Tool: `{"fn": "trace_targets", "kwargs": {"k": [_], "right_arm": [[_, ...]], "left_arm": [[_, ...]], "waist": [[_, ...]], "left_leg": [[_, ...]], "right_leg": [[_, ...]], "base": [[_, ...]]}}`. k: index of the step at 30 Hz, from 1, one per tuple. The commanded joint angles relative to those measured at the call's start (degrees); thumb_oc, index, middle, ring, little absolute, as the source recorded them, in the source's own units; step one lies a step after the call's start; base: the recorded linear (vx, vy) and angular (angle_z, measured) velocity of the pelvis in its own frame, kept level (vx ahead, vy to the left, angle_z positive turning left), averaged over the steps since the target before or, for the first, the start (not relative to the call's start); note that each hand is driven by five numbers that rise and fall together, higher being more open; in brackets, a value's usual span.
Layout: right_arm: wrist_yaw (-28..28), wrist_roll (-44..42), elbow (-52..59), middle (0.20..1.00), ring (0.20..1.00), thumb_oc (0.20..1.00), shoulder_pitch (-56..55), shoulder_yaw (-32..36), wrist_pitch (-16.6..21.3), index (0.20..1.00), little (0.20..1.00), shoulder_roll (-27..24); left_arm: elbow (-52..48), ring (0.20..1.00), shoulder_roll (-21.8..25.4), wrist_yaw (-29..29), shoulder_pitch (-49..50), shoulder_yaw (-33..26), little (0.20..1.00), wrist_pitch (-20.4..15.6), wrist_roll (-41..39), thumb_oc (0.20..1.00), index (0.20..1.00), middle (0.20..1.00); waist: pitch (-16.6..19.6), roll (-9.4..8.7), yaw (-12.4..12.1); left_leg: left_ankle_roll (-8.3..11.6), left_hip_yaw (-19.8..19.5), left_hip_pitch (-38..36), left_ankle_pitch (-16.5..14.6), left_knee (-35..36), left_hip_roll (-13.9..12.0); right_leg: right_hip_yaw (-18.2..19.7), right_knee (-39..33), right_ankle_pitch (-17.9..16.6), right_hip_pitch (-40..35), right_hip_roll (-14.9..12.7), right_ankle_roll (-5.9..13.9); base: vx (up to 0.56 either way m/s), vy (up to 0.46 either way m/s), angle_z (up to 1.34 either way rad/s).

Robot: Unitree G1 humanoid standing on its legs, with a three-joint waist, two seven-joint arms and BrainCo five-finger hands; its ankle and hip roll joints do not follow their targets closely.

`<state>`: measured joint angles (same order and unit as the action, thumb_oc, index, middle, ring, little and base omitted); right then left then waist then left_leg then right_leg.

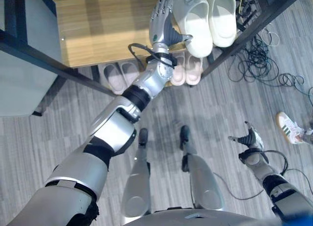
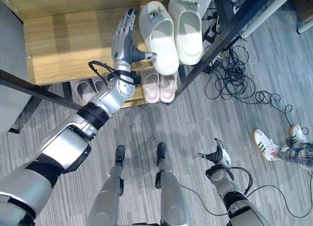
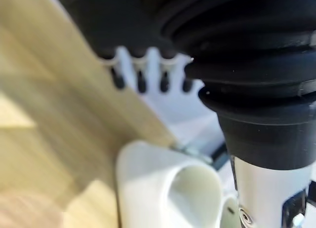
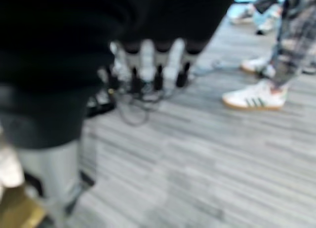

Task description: Arrange the slippers neatly on the shoe rack.

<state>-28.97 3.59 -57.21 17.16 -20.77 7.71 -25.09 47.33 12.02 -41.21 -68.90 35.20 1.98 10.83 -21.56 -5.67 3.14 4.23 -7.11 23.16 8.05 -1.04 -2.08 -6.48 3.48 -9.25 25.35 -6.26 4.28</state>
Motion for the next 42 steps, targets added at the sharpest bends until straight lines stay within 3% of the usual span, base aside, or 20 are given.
{"fn": "trace_targets", "kwargs": {"k": [1,10,23,27,42], "right_arm": [[-0.16,-1.63,1.87,1.000,1.000,1.000,-2.53,2.13,-0.35,1.000,1.000,-3.18],[0.08,-2.72,-0.69,1.000,1.000,1.000,-1.60,1.93,-0.57,1.000,1.000,-3.11],[-0.67,-4.76,-4.12,1.000,1.000,1.000,0.60,0.84,-0.25,1.000,1.000,-3.01],[-1.09,-5.49,-4.47,1.000,1.000,1.000,2.16,0.01,-0.63,1.000,1.000,-2.49],[-2.31,-3.87,-4.69,1.000,1.000,1.000,4.36,-1.67,-0.55,1.000,1.000,-4.86]], "left_arm": [[-3.43,1.000,-1.36,-0.96,-1.01,-5.18,1.000,-2.73,2.21,1.000,1.000,1.000],[-5.44,1.000,-4.20,0.62,3.98,-3.96,1.000,-4.14,1.76,1.000,1.000,1.000],[-2.02,1.000,-8.48,-0.12,3.26,-3.48,1.000,-3.72,0.75,1.000,1.000,1.000],[0.07,1.000,-11.27,-0.88,3.55,-4.63,1.000,-4.23,-3.54,1.000,1.000,1.000],[6.40,1.000,-7.60,-5.05,-9.36,-3.09,1.000,1.92,4.05,1.000,1.000,1.000]], "waist": [[-2.91,2.98,-0.60],[-2.95,3.30,-1.34],[-4.05,3.09,-1.31],[-4.60,2.71,-1.46],[-4.30,1.12,-0.33]], "left_leg": [[-0.69,1.30,4.08,-4.86,-4.24,-0.07],[-0.69,0.81,4.02,-4.78,-5.46,-0.17],[-0.61,-0.08,5.38,-3.13,-4.38,-0.39],[-0.62,-0.37,5.63,-3.10,-4.26,-0.43],[-0.77,-0.51,7.08,-3.37,-4.16,-0.89]], "right_leg": [[1.41,7.58,8.92,1.63,-1.23,2.96],[1.44,8.76,9.45,1.30,-1.08,2.52],[1.52,8.82,8.83,3.00,-0.83,2.27],[1.57,9.44,9.16,3.58,-0.71,2.22],[1.34,9.80,9.12,5.60,-0.68,2.68]], "base": [[-0.04,-0.024,-0.02],[-0.04,-0.025,-0.01],[-0.01,-0.009,0.01],[0.02,-0.022,0.00],[0.04,-0.006,0.02]]}}
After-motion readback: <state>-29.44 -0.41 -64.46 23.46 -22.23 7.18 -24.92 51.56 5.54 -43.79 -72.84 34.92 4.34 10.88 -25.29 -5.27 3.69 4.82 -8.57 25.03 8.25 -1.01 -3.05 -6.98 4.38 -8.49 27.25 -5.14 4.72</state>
